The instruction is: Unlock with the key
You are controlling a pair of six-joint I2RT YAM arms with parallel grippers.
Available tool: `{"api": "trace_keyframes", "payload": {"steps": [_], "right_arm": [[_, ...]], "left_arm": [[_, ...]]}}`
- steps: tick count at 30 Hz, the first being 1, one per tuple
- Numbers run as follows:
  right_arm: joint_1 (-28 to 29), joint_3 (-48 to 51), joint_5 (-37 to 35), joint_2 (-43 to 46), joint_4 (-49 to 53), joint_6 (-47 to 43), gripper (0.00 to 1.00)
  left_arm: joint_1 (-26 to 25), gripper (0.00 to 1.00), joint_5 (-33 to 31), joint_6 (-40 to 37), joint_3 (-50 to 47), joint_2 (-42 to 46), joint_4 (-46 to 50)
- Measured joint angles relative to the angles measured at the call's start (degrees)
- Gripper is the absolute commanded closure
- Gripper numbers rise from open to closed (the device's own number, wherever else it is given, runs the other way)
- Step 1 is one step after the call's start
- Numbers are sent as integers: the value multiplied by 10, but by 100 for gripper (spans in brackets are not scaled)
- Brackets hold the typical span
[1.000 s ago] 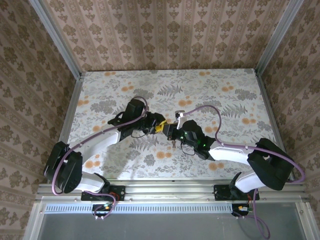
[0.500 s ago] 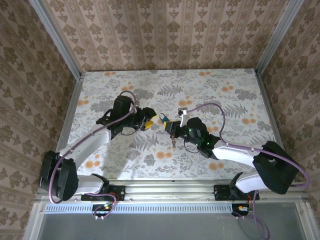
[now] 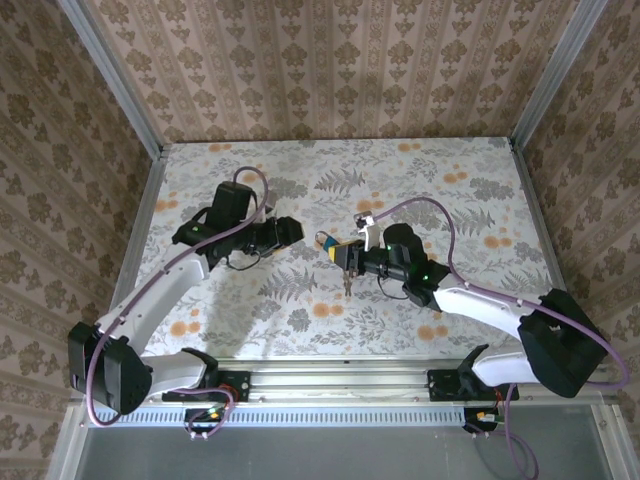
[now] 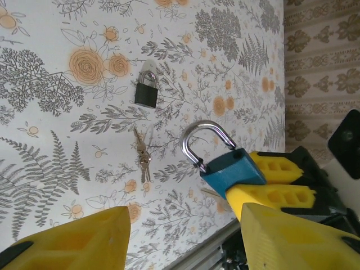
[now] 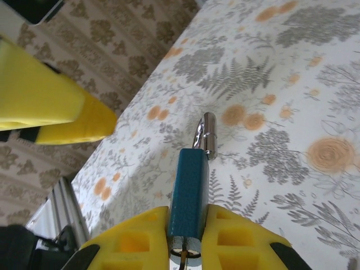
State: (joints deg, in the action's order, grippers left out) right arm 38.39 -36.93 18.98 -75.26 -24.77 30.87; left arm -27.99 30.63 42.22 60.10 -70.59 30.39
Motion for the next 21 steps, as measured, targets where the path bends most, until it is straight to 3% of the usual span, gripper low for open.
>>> {"api": "trace_keyframes", "payload": {"steps": [8, 21], "right_arm": [[0, -41, 78, 35, 41, -57, 99], [0, -44, 133, 35, 47, -68, 99]], "left_arm": [[0, 45, 32, -61, 34, 0, 23], [-9, 44, 42, -80, 34, -19, 37]]}}
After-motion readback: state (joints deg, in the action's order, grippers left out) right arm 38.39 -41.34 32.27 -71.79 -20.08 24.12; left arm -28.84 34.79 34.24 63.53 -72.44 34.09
